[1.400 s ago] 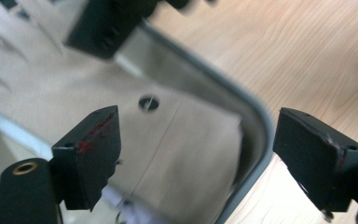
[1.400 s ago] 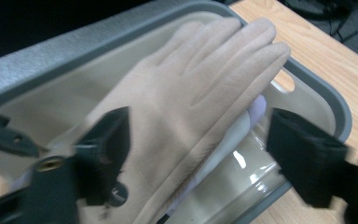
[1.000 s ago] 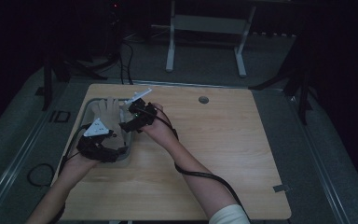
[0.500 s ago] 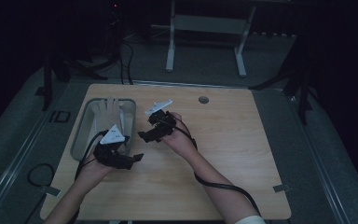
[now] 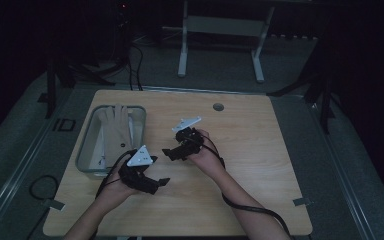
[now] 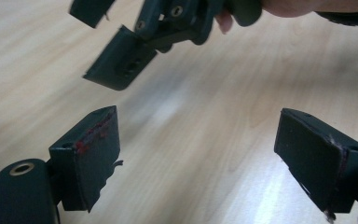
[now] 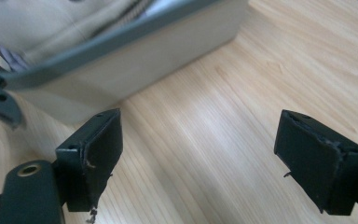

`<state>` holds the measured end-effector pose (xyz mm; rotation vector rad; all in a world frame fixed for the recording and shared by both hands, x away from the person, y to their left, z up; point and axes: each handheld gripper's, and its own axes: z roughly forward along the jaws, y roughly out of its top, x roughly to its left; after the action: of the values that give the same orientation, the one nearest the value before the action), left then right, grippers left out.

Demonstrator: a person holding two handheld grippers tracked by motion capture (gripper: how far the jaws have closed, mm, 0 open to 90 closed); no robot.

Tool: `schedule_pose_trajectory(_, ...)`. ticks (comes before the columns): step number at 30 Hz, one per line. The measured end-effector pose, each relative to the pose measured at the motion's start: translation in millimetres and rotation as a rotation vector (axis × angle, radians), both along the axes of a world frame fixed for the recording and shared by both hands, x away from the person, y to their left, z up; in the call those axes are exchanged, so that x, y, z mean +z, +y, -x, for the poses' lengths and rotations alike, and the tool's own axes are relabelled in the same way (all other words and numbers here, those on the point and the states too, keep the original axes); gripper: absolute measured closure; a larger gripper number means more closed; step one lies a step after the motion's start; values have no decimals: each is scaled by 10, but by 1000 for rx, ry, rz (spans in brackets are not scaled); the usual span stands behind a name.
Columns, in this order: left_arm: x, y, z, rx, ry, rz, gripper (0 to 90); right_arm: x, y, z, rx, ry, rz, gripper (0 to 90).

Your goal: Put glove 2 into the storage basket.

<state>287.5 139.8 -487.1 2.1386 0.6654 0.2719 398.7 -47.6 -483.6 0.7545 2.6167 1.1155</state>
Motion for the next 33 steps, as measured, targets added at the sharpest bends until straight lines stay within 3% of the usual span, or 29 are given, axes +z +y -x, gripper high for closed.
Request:
schedule_pose_trajectory(8, -212, -139, -12, -28, 37, 1, 145, -167, -199, 35, -11, 30, -7, 151)
schedule_pose_trajectory(19, -496, -284, -28, -65, 85, 12, 145, -408, -411, 138, -20, 28, -6, 150)
schedule_pose_trajectory(24, -560, -336, -24, -82, 88, 19, 145, -481, -565, 178, -29, 30, -39, 149)
schedule_pose_trajectory(27, -589, -375, -11, -79, 61, 19, 145, -526, -627, 215, -19, 20, -33, 141)
schedule_pose_trajectory(33, -632, -436, -1, -101, 64, 26, 145, -590, -768, 278, -38, -1, -33, 134)
